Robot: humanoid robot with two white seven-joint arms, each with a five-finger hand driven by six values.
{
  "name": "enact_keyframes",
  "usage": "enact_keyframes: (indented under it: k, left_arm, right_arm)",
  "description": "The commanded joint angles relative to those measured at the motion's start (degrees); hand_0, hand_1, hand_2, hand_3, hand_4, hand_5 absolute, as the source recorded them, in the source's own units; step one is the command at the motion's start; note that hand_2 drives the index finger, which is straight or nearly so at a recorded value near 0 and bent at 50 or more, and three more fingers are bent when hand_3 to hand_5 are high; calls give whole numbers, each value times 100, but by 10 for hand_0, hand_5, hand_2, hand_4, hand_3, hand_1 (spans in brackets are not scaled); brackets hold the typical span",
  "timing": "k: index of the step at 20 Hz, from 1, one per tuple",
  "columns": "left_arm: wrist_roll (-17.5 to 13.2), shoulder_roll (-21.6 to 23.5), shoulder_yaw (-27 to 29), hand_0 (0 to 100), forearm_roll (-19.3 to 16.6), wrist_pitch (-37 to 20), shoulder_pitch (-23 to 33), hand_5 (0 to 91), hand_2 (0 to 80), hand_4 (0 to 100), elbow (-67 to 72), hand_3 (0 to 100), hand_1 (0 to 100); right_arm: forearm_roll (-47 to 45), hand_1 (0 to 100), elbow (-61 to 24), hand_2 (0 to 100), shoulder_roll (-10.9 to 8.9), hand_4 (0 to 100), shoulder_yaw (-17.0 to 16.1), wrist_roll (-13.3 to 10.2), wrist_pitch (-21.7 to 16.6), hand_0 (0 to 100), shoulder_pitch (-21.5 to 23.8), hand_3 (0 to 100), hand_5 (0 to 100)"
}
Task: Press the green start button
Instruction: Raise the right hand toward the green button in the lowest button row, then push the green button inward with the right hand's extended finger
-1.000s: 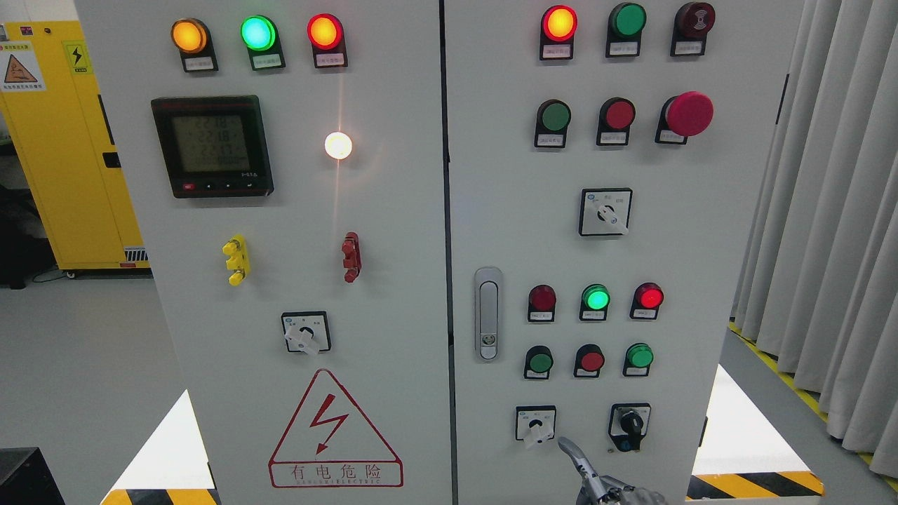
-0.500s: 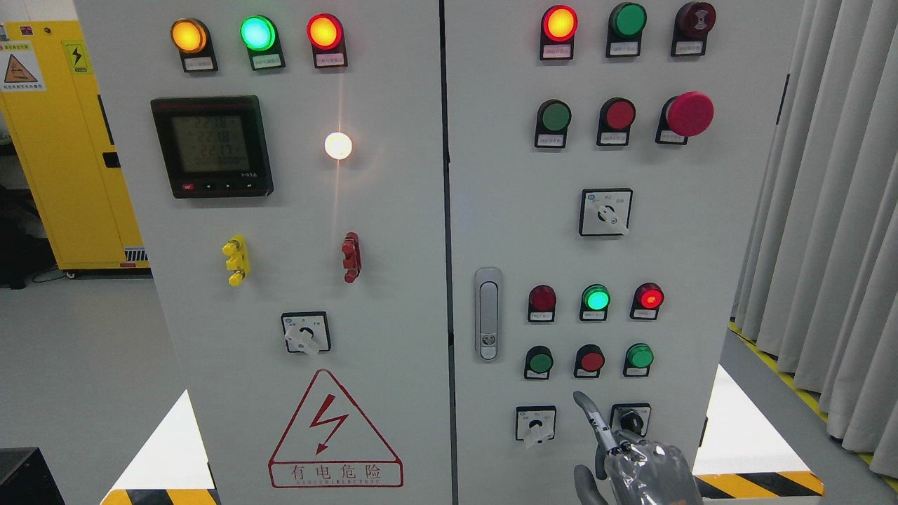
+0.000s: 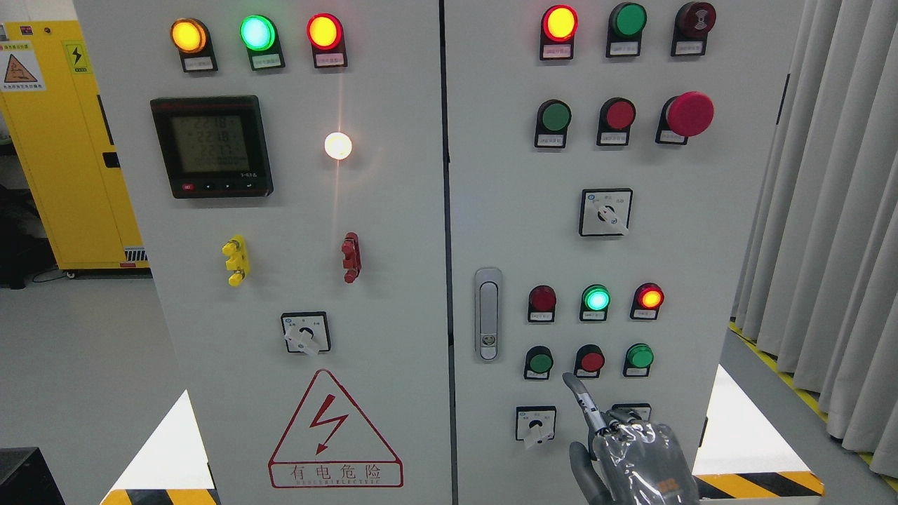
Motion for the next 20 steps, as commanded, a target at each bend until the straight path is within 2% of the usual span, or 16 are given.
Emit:
enact_keyframes:
  k: [1, 20]
  left_arm:
    - [-6, 0, 1, 120, 2, 1, 0, 0, 0, 0, 0, 0, 556]
    - [-6, 0, 1, 120, 2, 1, 0, 0, 0, 0, 0, 0, 556]
  right_arm:
    - [50, 951, 130, 0, -4, 820, 115, 51, 44, 725, -99, 842, 966]
    - [32, 941, 613, 0, 14, 830, 211, 42, 167, 745, -346, 848, 970]
